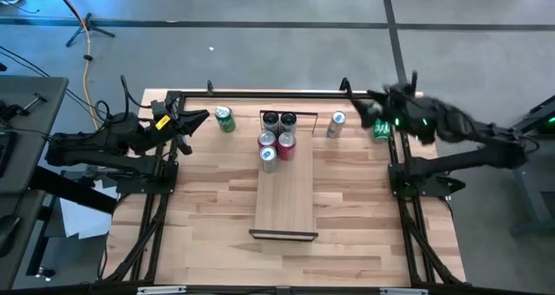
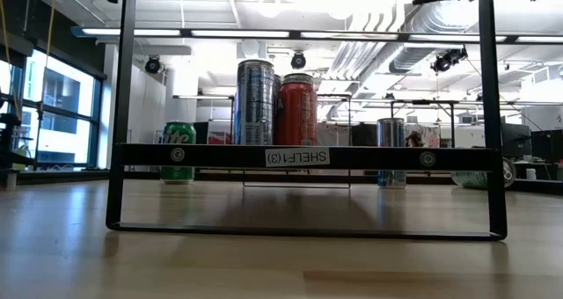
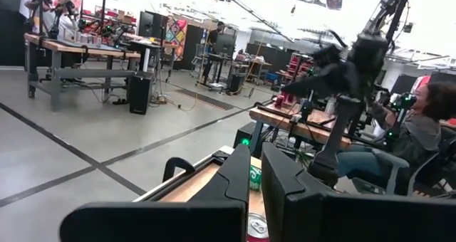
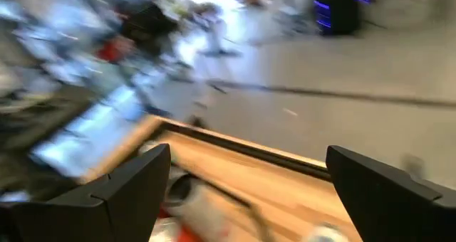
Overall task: Place canned beverage on shelf
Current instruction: Put the blue soda can, aligned with the other blue soda can on the shelf
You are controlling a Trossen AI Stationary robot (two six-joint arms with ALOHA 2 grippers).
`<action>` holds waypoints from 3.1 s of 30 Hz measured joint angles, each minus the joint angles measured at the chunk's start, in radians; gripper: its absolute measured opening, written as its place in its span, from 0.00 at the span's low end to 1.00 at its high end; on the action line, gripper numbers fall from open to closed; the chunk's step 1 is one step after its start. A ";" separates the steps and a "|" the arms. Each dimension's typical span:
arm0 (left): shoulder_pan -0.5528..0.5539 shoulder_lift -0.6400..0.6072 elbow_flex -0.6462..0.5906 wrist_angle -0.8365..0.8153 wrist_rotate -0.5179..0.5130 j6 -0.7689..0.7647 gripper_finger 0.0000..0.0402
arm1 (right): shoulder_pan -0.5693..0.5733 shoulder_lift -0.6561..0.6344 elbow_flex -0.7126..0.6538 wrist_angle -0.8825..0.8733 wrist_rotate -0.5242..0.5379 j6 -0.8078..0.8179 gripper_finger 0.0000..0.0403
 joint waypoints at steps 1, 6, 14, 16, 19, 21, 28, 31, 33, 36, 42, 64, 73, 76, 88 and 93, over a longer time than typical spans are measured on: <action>0.000 0.000 0.000 0.000 0.000 0.000 0.00 | -0.051 0.038 0.065 -0.088 -0.022 0.022 0.90; 0.000 0.000 0.000 0.000 0.000 0.000 0.00 | -0.301 0.221 0.285 -0.350 -0.270 0.054 0.90; 0.000 -0.002 0.000 -0.017 0.001 0.000 0.00 | -0.552 0.466 0.359 -0.495 -0.535 0.044 0.90; 0.000 -0.001 0.000 -0.020 0.001 0.001 0.00 | -0.587 0.514 0.346 -0.540 -0.561 0.040 0.90; 0.000 -0.002 0.000 -0.019 0.001 0.010 0.00 | -0.614 0.580 0.307 -0.567 -0.597 0.046 0.90; 0.000 -0.001 0.000 -0.019 0.001 0.018 0.00 | -0.619 0.609 0.282 -0.556 -0.631 0.047 0.90; 0.000 -0.001 0.000 -0.019 0.001 0.021 0.00 | -0.620 0.669 0.233 -0.526 -0.642 0.104 0.90; 0.000 -0.001 0.000 -0.019 0.001 0.021 0.00 | -0.620 0.674 0.223 -0.480 -0.652 0.127 0.90; 0.000 -0.002 0.000 -0.019 0.001 0.021 0.00 | -0.620 0.674 0.218 -0.447 -0.660 0.140 0.90; 0.000 -0.001 0.000 -0.020 0.001 0.021 0.00 | -0.620 0.675 0.208 -0.442 -0.658 0.159 0.90; 0.000 -0.001 0.000 -0.020 0.001 0.020 0.00 | -0.607 0.687 0.161 -0.392 -0.649 0.203 0.90; 0.000 -0.001 0.000 -0.049 0.001 0.017 0.00 | -0.572 0.687 0.035 -0.304 -0.621 0.340 0.90; 0.000 -0.001 0.000 -0.071 0.001 -0.020 0.00 | -0.571 0.687 0.031 -0.287 -0.586 0.359 0.90; 0.000 -0.001 0.000 -0.071 0.001 -0.028 0.00 | -0.571 0.687 0.031 -0.291 -0.581 0.358 0.87; 0.000 -0.001 0.000 -0.071 0.001 -0.029 0.00 | -0.544 0.686 0.031 -0.316 -0.546 0.349 0.57; 0.000 -0.001 0.000 -0.071 0.001 -0.029 0.00 | -0.532 0.686 0.031 -0.323 -0.537 0.331 0.57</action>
